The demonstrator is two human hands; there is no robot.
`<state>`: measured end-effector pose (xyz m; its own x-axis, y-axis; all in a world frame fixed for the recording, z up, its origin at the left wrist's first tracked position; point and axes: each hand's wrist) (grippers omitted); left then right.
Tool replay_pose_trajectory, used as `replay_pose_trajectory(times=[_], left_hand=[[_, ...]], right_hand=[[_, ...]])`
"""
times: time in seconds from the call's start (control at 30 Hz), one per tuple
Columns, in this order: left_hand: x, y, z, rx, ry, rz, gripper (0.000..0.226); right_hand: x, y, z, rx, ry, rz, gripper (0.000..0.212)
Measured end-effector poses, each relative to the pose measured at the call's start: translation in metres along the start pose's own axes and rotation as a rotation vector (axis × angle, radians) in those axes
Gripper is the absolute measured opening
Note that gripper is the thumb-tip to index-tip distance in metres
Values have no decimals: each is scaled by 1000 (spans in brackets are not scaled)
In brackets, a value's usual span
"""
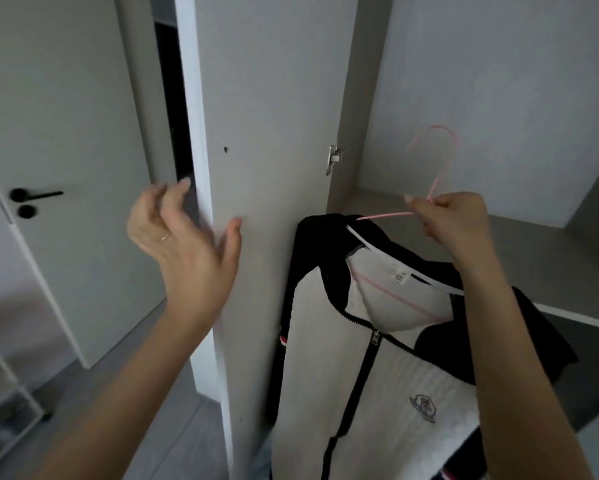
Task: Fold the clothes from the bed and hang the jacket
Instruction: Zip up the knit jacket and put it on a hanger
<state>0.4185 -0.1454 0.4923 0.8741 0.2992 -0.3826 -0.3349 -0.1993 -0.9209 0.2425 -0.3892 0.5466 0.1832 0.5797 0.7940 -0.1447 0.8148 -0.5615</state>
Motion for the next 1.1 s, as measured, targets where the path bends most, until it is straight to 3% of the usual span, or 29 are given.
replay_pose_trajectory(times=[0.07,0.1,0.17,0.2,0.27,0.33,0.47,0.6,0.77,0.93,1.03,1.1], left_hand=[[-24,9,-1,-123,93,-232,47],[-40,13,-5,-82,147,-341,42],[-64,25,-20,179,189,-484,39],[-75,32,-36,339,208,-452,40],[-78,42,-61,612,220,-177,51],[-93,49,-89,727,217,-73,65],[-122,44,-134,693,269,-123,55],[-152,45,-179,655,508,-118,44],[-189,46,-225,581,732,-272,45],[-273,48,-296,613,1012,-375,47],[-320,43,-346,703,1318,-303,37],[-336,43,-385,762,1459,-158,34]], right_hand=[[3,-1,3,18,-7,3,43],[4,-2,8,25,-6,16,43],[8,-3,19,56,-1,40,44],[9,-8,32,62,0,55,45],[11,-9,48,117,-52,59,44],[14,-11,73,143,-32,118,43],[20,-16,102,120,33,215,39],[14,-29,120,-39,132,286,37],[6,-50,150,-160,246,357,34],[-9,-85,201,-361,431,289,42],[-19,-110,218,-594,513,261,44],[-26,-128,222,-707,598,254,46]])
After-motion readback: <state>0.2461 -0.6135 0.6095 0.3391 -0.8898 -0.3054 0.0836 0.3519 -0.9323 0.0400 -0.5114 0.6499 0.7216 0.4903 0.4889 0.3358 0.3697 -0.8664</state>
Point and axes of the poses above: each hand's wrist, its own y-axis away from the middle knuckle, its own z-axis out of the back of the hand, x = y × z, and after that the axes turned 12 degrees about -x, right-handed
